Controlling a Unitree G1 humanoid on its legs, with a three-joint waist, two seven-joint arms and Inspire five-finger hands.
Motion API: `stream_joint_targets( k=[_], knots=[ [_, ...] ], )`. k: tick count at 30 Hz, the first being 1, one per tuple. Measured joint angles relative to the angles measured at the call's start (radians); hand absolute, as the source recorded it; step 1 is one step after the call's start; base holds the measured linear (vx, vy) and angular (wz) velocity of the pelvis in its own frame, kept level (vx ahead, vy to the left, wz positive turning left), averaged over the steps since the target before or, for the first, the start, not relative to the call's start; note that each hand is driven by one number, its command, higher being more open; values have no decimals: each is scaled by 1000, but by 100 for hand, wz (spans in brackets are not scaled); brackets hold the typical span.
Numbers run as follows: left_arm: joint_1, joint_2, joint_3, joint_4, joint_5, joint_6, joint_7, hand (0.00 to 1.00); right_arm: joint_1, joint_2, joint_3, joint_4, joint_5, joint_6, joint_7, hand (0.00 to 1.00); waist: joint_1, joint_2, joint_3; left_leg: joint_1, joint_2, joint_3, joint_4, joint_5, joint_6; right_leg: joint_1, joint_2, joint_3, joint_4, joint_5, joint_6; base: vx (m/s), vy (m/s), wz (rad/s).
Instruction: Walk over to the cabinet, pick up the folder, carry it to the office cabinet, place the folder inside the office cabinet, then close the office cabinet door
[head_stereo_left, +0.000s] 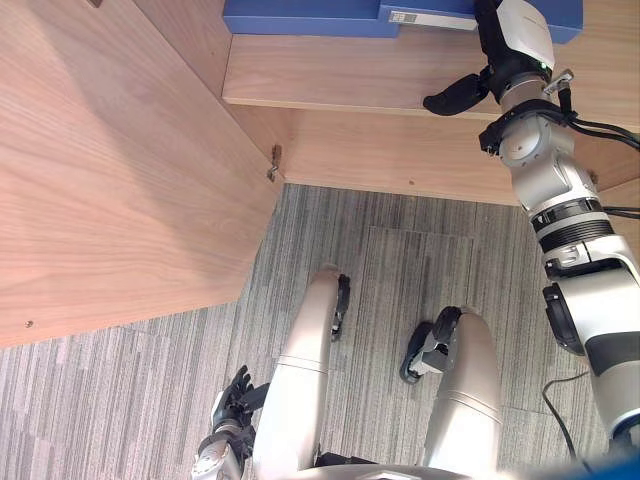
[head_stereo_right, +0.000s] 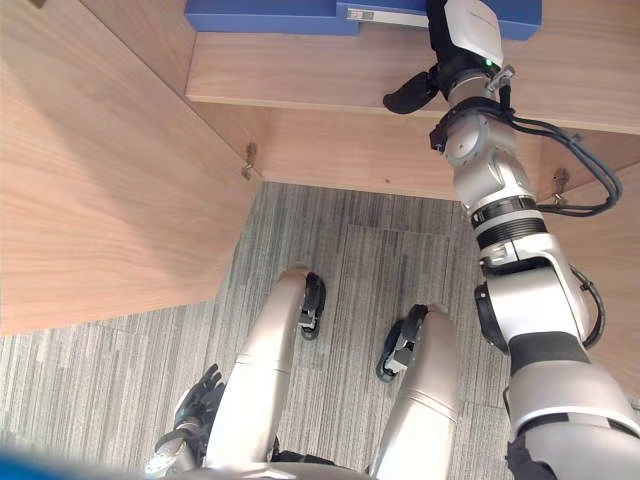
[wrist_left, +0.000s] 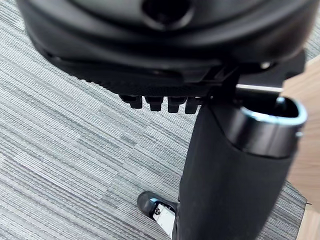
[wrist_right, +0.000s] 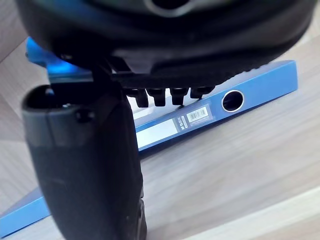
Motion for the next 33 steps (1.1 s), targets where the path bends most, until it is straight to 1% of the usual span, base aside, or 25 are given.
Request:
stream_joint_targets(
  k=[6, 9, 11, 13, 14, 16, 18, 20, 25, 27, 28, 31, 33],
  knots=[
    [2, 0, 0, 6, 0, -1, -6, 100, 41, -72, -1, 16, 92, -67, 4, 100, 2, 0, 0, 0, -11, -3, -6, 6, 7, 5, -12, -7, 0, -6, -6, 30, -52, 6],
    [2, 1, 0, 15, -10, -1, -20, 100, 66, -107, -10, 31, 157, -89, 5, 100, 3, 0, 0, 1, -15, -6, -8, 6, 8, 11, -16, -12, -5, -7, -5, 26, -24, 6],
    [1, 2, 0, 25, -13, -1, -24, 100, 70, -118, -22, 44, 175, -90, 5, 100, 2, -1, -1, 2, -15, -5, -11, 7, 9, 13, -17, -12, -10, -5, -3, 0, 0, 0],
    [1, 2, 0, 43, -18, 0, -36, 100, 95, -127, -70, 80, 236, -93, 15, 100, 5, -2, -1, 14, -16, -3, -25, 7, 8, 24, -17, -13, -23, -1, 3, 0, 0, 0],
    [2, 3, 1, 45, -17, 1, -40, 100, 99, -128, -84, 81, 238, -93, 16, 100, 4, -2, -1, 18, -15, -1, -29, 8, 9, 27, -17, -12, -28, 0, 3, 25, -16, -3],
    [2, 5, 0, 62, -17, 1, -43, 100, 101, -141, -96, 106, 244, -92, 19, 100, 4, -8, -4, 30, -14, 10, -44, 10, 10, 31, -16, -2, -41, 6, 6, 37, -19, -6],
    [2, 6, 0, 62, -17, 1, -44, 100, 104, -141, -108, 125, 267, -90, 17, 100, 0, -9, -5, 47, -13, 13, -53, 12, 14, 45, -15, -1, -52, 7, 7, 41, -21, -5],
    [2, 8, 0, 62, -18, 1, -45, 100, 103, -141, -127, 142, 272, -75, 14, 100, 0, -11, -7, 62, -9, 15, -64, 12, 14, 59, -10, -3, -66, 11, 6, 51, -28, -6],
    [2, 15, -17, 52, -18, 0, -45, 100, 104, -137, -125, 137, 300, -60, -5, 100, -1, -13, -9, 70, 1, 17, -75, 12, 14, 63, 2, -1, -81, 17, 5, 33, -23, -7],
    [3, 17, -22, 49, -18, 0, -44, 100, 105, -115, -126, 97, 313, -33, -19, 100, -3, -13, -10, 75, 4, 18, -77, 12, 13, 66, 5, -1, -84, 18, 4, 35, -32, -4],
    [3, 18, -23, 48, -18, 0, -44, 100, 112, -106, -126, 81, 312, -29, -28, 100, -5, -13, -10, 77, 5, 17, -78, 12, 13, 68, 6, -1, -85, 18, 4, 37, -36, -3],
    [5, 25, -32, 35, -17, -6, -41, 100, 194, -60, -130, -66, 305, -4, -77, 100, -7, -13, -10, 91, 14, 17, -88, 10, 10, 82, 16, -2, -99, 21, 2, 30, -30, -8],
    [9, 28, -40, 12, -16, -13, -35, 100, 259, -26, -131, -207, 256, 3, -128, 100, -10, -13, -10, 95, 21, 19, -93, 10, 10, 82, 22, -3, -106, 25, 0, 28, -30, -10]
  ],
)
